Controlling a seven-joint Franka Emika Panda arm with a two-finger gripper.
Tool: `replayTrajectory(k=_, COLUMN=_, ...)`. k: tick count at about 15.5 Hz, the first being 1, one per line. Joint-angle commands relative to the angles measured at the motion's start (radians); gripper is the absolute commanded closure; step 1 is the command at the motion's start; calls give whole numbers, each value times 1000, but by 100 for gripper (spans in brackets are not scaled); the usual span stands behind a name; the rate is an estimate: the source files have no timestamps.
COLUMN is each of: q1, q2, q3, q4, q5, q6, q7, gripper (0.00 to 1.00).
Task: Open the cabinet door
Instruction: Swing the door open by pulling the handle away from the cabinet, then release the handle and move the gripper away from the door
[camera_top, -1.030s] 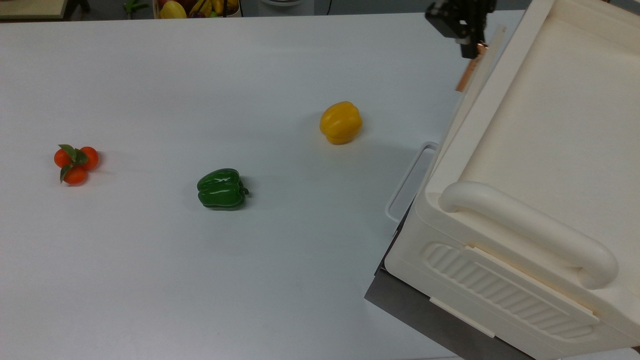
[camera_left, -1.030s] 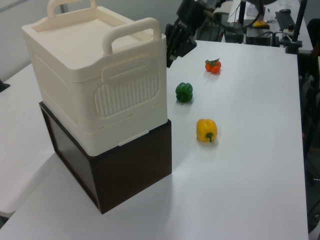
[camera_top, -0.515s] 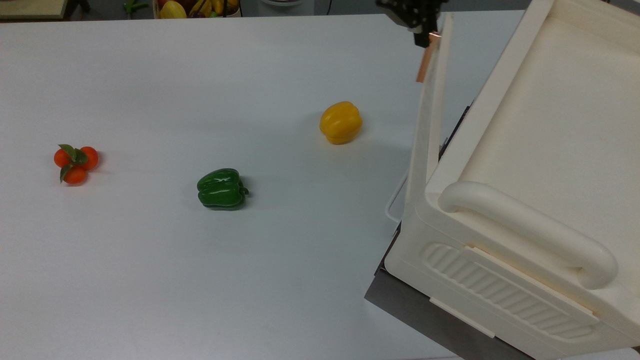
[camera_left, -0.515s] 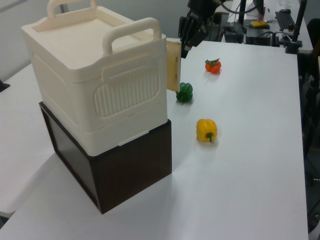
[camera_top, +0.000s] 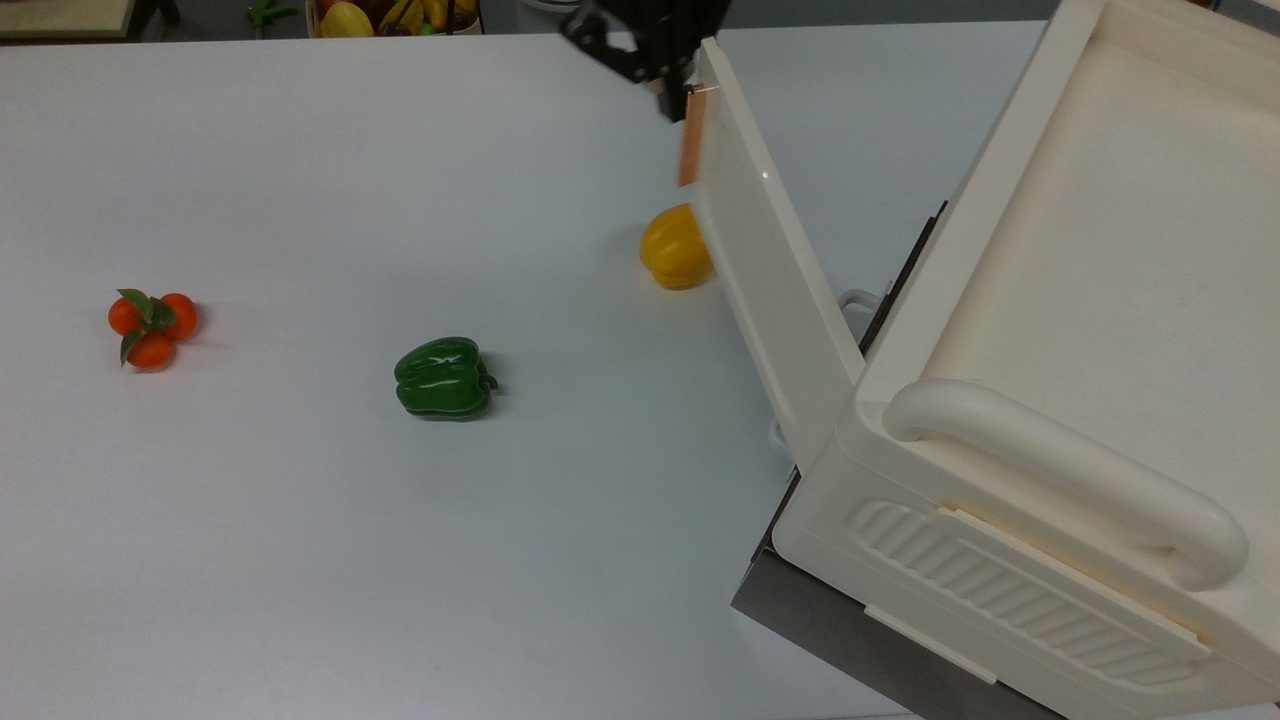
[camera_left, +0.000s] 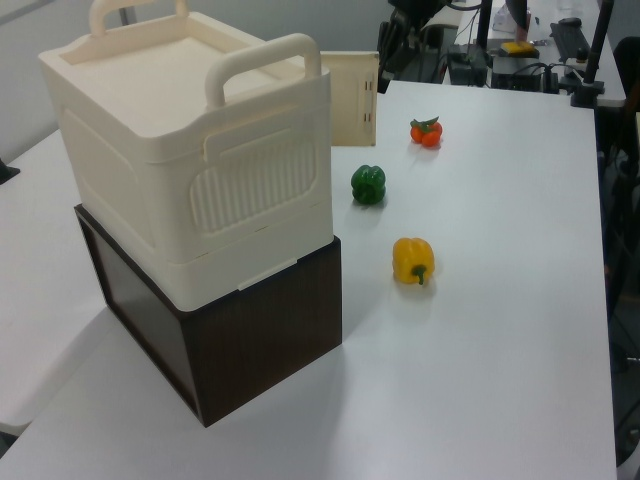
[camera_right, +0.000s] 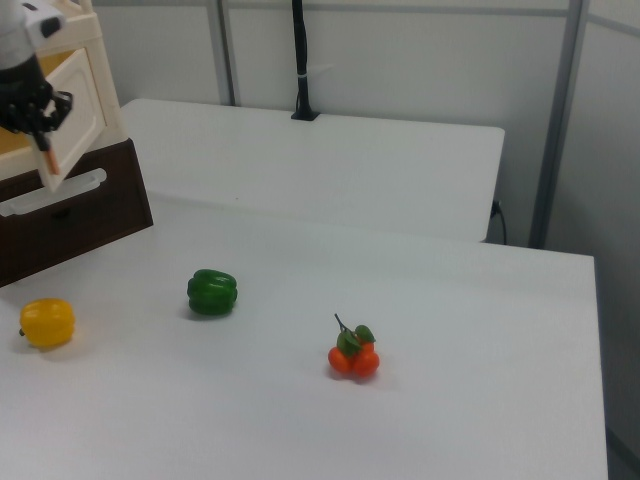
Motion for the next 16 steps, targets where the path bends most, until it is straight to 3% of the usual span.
replayTrajectory(k=1, q1=-5, q2=21, q3=-47, q4=-13, q5=5, q6=68, q7=3, gripper=96)
replayTrajectory(k=16, q1=-13, q2=111, q3=-127, q4=-18, q5=9, q6=482, q7=5, gripper=93)
